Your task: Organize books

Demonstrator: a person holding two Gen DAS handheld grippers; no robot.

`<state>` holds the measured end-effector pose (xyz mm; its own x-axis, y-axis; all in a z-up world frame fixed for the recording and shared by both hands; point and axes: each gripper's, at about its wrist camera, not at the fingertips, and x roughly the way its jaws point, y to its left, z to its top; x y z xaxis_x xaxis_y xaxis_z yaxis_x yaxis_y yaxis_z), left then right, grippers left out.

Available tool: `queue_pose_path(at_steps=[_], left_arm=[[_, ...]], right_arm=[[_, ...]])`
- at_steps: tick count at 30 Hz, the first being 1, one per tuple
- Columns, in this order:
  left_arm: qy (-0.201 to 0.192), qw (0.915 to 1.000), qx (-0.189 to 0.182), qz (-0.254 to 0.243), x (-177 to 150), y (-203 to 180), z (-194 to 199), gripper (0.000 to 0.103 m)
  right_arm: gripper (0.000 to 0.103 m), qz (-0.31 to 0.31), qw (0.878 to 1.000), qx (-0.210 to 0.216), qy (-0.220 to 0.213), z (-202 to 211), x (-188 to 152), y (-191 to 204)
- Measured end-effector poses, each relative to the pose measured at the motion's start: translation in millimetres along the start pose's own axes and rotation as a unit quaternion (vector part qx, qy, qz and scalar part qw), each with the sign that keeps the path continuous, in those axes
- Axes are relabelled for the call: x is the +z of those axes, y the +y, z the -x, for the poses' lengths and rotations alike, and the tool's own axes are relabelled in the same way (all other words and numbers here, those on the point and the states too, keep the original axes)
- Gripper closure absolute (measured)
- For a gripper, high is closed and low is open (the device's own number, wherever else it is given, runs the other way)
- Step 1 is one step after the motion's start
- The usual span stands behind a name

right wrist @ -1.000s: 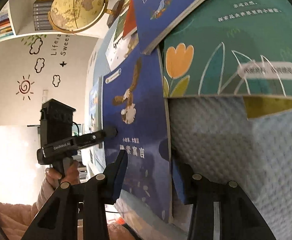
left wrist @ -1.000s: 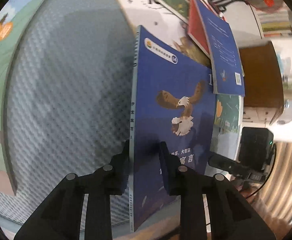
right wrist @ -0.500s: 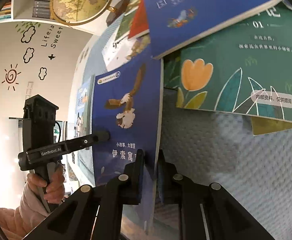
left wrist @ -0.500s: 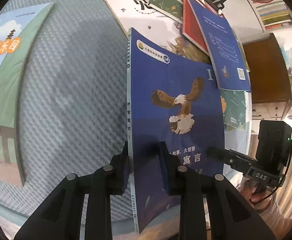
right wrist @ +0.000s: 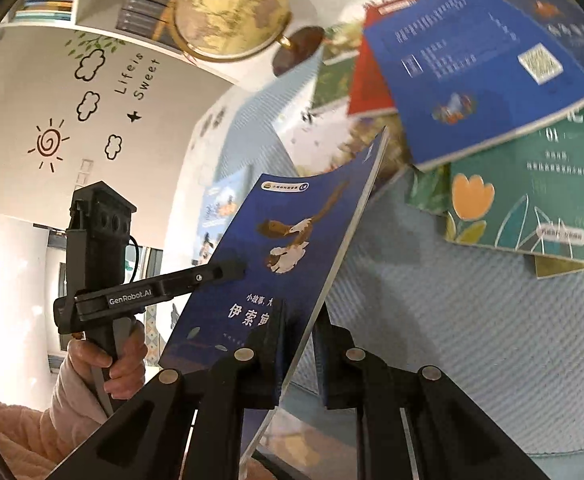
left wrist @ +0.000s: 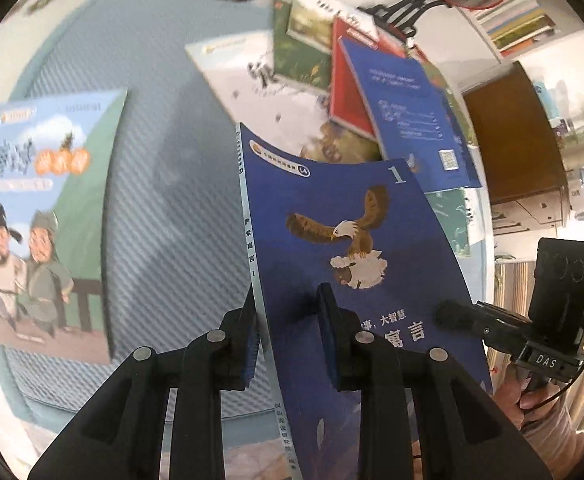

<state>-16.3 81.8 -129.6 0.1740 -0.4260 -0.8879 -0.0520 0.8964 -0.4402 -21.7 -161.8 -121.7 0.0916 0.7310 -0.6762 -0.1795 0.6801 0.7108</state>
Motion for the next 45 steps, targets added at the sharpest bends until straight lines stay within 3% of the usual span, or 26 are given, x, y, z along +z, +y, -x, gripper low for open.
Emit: queue_pose_path(at_steps=[13, 21, 34, 45], left_arm=[[-0.042, 0.998, -0.018, -0.045, 20, 1, 48, 0.08], [-0.065, 0.9967, -0.018, -0.046, 25, 33, 77, 0.079], [-0.08, 0.9967, 0.007, -0.014, 26, 117, 102, 0.078], [-0.07, 0.9968, 0.027, 0.029, 35, 190, 98, 0.077]], right_arm=[[0.09, 0.039, 0.998, -0.017, -0.051, 16, 18, 55], [0.09, 0.066, 0.996, -0.017, -0.06, 1, 29, 95], [0.089, 0.104, 0.994, -0.015, -0.027, -74, 46, 153], [0.089, 0.115, 0.993, -0.023, 0.013, -151, 59, 179]])
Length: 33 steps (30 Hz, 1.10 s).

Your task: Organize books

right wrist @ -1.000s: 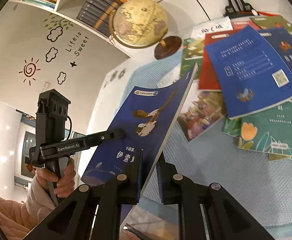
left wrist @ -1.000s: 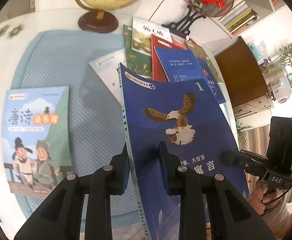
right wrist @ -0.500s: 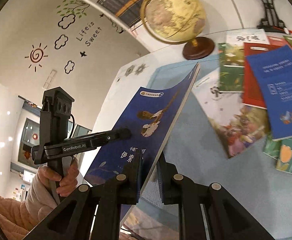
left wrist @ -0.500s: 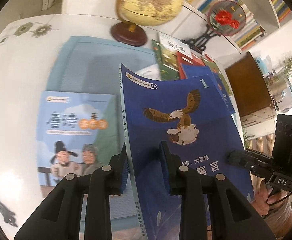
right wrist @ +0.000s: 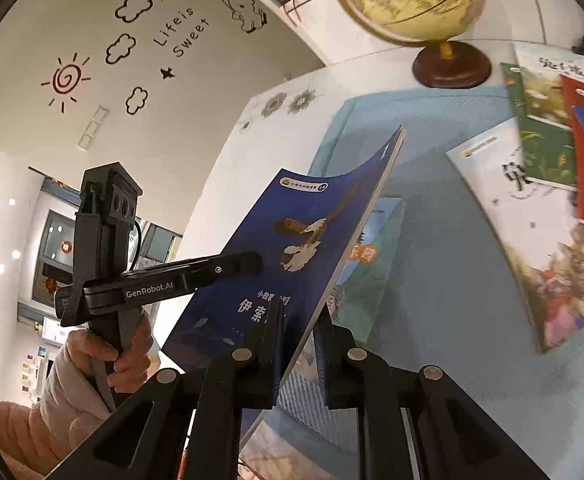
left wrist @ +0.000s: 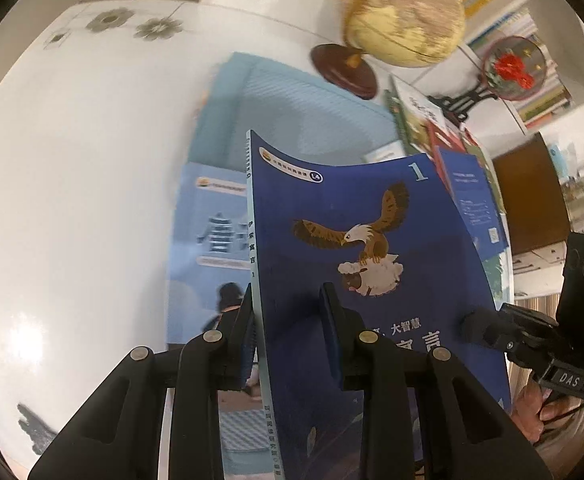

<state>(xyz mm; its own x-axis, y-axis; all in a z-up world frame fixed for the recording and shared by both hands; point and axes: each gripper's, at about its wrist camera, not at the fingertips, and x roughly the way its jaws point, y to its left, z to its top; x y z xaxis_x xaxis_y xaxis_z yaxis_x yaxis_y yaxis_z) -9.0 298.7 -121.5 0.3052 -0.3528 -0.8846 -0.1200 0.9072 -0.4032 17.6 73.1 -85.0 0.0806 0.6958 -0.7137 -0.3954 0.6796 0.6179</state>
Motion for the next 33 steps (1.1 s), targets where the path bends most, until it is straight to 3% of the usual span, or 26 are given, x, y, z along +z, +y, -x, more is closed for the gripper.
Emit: queue_pose_path(at_steps=[10, 17, 22, 27, 33], left_arm=[[0.028, 0.9989, 0.025, 0.028, 3, 41, -33, 0.077], [0.044, 0.9971, 0.055, 0.031, -2, 48, -49, 0.077], [0.042, 0.9964, 0.069, 0.027, 0, 48, -49, 0.077], [0.042, 0.9931, 0.107, 0.021, 2, 48, -51, 0.076], [0.04, 0.9928, 0.104, 0.045, 3, 52, -52, 0.07]], right_arm=[[0.089, -0.02, 0.999, -0.02, 0.027, -59, -2, -6], [0.089, -0.054, 0.994, -0.072, 0.058, -94, -22, -19], [0.087, -0.076, 0.992, -0.08, 0.059, -101, -26, -28], [0.085, -0.085, 0.992, -0.079, 0.058, -101, -25, -33], [0.084, -0.095, 0.991, -0.079, 0.052, -98, -26, -34]])
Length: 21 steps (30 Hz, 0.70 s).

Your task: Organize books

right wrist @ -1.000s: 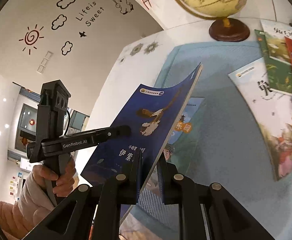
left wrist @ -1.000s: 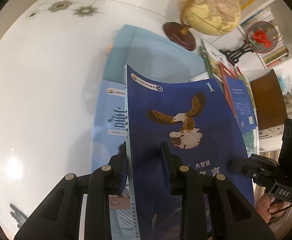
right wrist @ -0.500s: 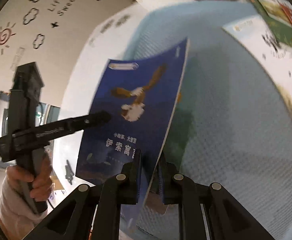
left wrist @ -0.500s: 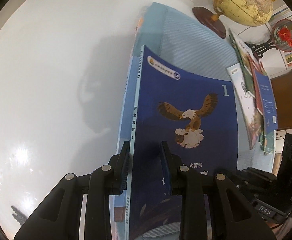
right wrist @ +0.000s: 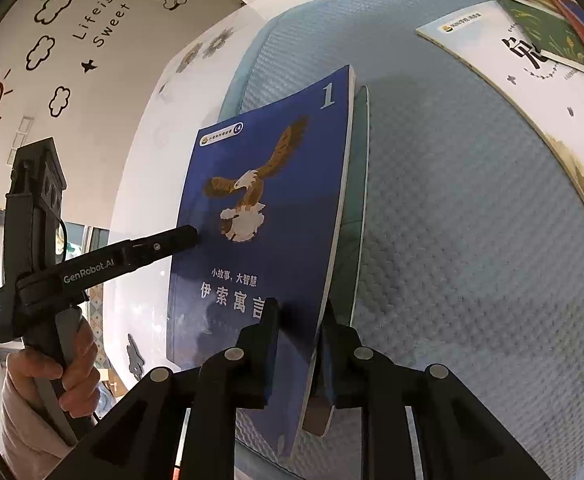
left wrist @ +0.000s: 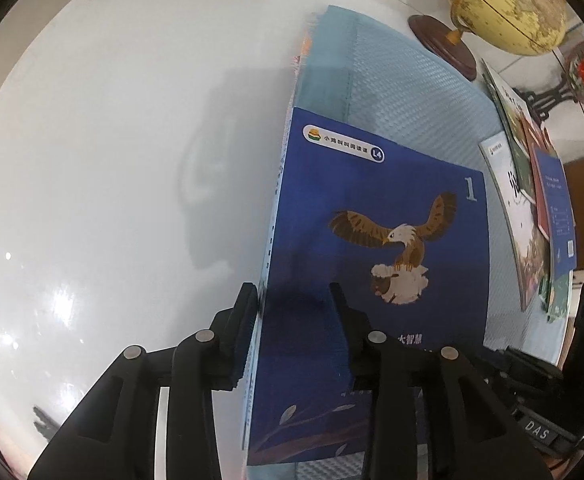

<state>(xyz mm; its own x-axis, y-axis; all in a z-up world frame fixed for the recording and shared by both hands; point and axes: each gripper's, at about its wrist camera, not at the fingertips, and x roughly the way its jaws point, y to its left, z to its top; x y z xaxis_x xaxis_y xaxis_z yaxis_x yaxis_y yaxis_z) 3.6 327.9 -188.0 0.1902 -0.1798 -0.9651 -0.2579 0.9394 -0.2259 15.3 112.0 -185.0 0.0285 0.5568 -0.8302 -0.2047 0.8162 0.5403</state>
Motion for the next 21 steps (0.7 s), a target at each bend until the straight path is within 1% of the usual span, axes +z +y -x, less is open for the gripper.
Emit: queue_pose_path(at_steps=[2, 3, 4, 5, 6, 7, 8, 9, 10, 12, 14, 16, 20, 21], left_arm=[[-0.003, 0.9999, 0.009, 0.007, 0, 0, 1, 0.069], [-0.004, 0.9997, 0.021, 0.012, 0, 1, 2, 0.066], [-0.004, 0.9995, 0.029, 0.015, 0, 1, 2, 0.061], [-0.003, 0.9991, 0.039, 0.02, 1, 1, 2, 0.059], [0.0, 0.9986, 0.048, 0.024, 0, 2, 2, 0.052], [0.001, 0.9983, 0.053, 0.026, 0, 2, 2, 0.048], [0.001, 0.998, 0.057, 0.029, -1, 2, 3, 0.047], [0.0, 0.9979, 0.057, 0.03, -2, 1, 4, 0.047], [-0.001, 0.9977, 0.06, 0.03, -2, 0, 5, 0.044], [-0.005, 0.997, 0.069, 0.033, -2, -6, 11, 0.039], [-0.02, 0.9967, 0.072, 0.029, 0, -18, 21, 0.039], [-0.031, 0.9967, 0.072, 0.02, 2, -31, 30, 0.039], [-0.061, 0.9964, 0.058, -0.007, 13, -76, 50, 0.039], [-0.069, 0.996, 0.054, -0.019, 17, -92, 54, 0.039]], right_arm=[[0.083, -0.01, 1.0, 0.01, 0.003, 1, -1, -3], [0.082, -0.016, 1.0, 0.012, 0.007, 1, -3, -5], [0.082, -0.022, 1.0, 0.01, 0.009, 3, -3, -7], [0.08, -0.025, 1.0, -0.001, 0.006, 7, -3, -10], [0.078, -0.026, 1.0, -0.014, -0.002, 11, -3, -11], [0.069, -0.025, 0.999, -0.023, -0.01, 17, -4, -11], [0.056, -0.025, 0.999, -0.026, -0.02, 24, -4, -15], [0.05, -0.029, 0.999, -0.028, -0.027, 30, -4, -18], [0.046, -0.034, 0.998, -0.03, -0.035, 34, -4, -22], [0.046, -0.044, 0.997, -0.031, -0.047, 47, -3, -32], [0.046, -0.049, 0.997, -0.037, -0.053, 63, 2, -44], [0.046, -0.042, 0.996, -0.042, -0.07, 81, 4, -52], [0.046, -0.026, 0.99, -0.066, -0.122, 135, 15, -77], [0.046, -0.026, 0.988, -0.072, -0.133, 148, 18, -84]])
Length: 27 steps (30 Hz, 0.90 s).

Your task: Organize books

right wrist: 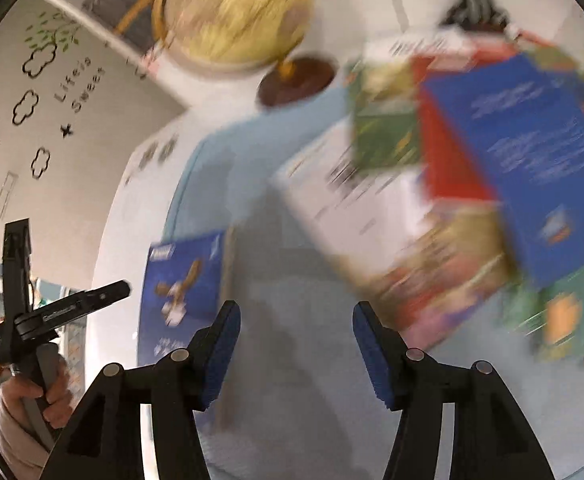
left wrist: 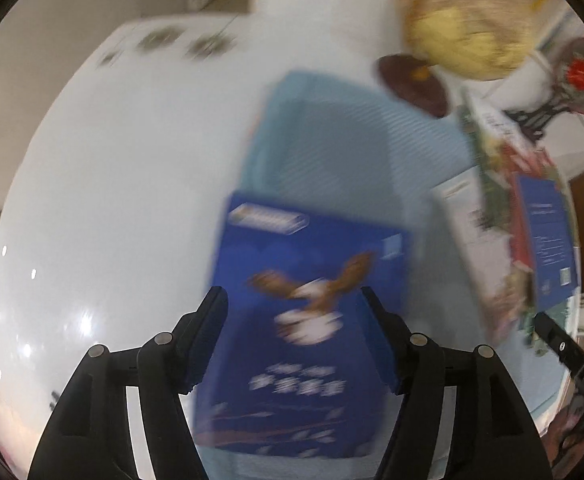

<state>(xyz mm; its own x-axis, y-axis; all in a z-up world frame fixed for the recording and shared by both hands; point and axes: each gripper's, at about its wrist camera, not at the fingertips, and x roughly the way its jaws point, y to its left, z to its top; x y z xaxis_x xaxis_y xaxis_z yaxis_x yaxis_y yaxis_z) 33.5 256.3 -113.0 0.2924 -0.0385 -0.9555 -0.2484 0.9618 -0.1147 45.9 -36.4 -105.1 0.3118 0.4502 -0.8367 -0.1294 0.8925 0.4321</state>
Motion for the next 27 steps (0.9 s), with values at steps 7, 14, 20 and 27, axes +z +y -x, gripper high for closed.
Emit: queue_pose_path(at_steps=[7, 14, 20, 27], left_arm=[[-0.012, 0.9964, -0.047, -0.07, 30, -125, -5, 0.039], [0.03, 0.9876, -0.086, -0.128, 26, -248, -43, 0.039], [0.064, 0.9785, -0.093, -0.173, 8, -321, -82, 0.04], [0.077, 0.9763, -0.077, -0.187, -3, -343, -106, 0.041]], right_arm=[[0.046, -0.027, 0.996, -0.052, -0.064, 70, 39, -99], [0.046, -0.055, 0.992, -0.086, -0.071, 103, 52, -193], [0.046, -0.049, 0.994, -0.09, -0.028, 87, 64, -239], [0.049, -0.027, 0.997, -0.074, 0.007, 53, 81, -257]])
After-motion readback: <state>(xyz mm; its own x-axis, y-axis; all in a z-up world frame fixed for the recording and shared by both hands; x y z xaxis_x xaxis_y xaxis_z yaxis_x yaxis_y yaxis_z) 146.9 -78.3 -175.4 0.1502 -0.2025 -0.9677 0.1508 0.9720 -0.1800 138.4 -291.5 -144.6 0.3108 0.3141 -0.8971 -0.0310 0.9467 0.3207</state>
